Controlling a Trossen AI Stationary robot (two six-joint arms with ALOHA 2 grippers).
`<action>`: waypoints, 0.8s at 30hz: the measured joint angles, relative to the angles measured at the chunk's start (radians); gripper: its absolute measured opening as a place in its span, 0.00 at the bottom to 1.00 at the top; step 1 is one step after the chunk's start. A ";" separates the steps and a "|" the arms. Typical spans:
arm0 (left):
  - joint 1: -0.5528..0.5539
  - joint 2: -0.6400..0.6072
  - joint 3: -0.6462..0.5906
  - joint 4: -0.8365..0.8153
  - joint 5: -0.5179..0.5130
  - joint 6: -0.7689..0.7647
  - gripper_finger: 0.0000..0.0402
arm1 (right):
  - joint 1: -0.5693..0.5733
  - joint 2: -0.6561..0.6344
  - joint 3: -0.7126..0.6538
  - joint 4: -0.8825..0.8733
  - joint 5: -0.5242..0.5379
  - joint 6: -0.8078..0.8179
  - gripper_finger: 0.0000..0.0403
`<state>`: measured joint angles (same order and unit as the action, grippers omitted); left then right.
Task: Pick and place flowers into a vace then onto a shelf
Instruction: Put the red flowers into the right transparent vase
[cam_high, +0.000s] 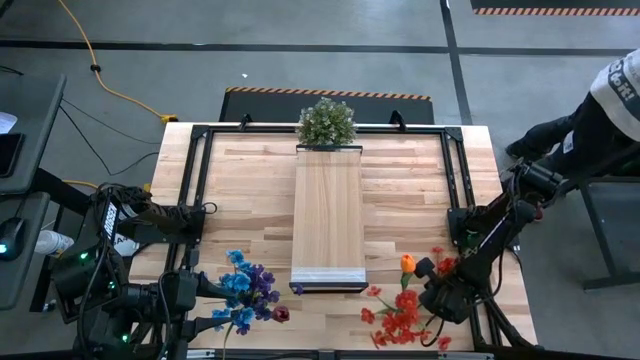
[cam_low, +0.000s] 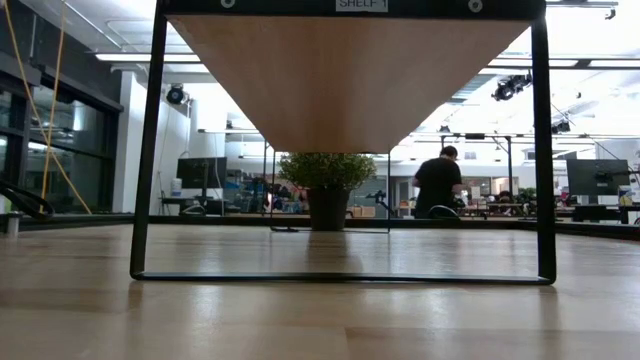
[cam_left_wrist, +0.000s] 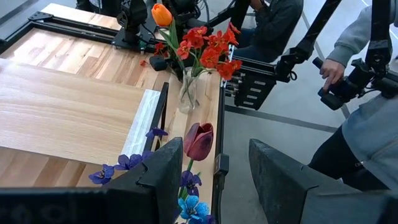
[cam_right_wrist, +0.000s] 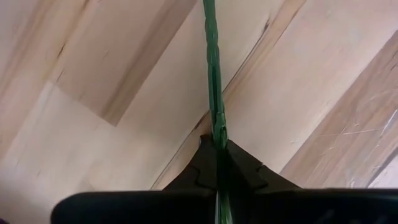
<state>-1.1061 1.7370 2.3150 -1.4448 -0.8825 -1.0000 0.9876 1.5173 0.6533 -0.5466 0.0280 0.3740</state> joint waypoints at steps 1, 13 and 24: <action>0.000 0.000 0.000 0.000 0.000 0.000 0.54 | 0.008 0.000 0.000 -0.005 0.002 0.001 0.02; 0.000 0.000 0.000 0.000 -0.005 0.000 0.54 | 0.108 -0.074 0.012 -0.173 0.023 0.038 0.00; 0.000 0.000 0.000 0.000 -0.005 0.000 0.54 | 0.143 -0.104 0.071 -0.296 0.076 0.113 0.00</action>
<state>-1.1061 1.7370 2.3150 -1.4445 -0.8872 -1.0004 1.1305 1.4132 0.7238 -0.8430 0.1045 0.4872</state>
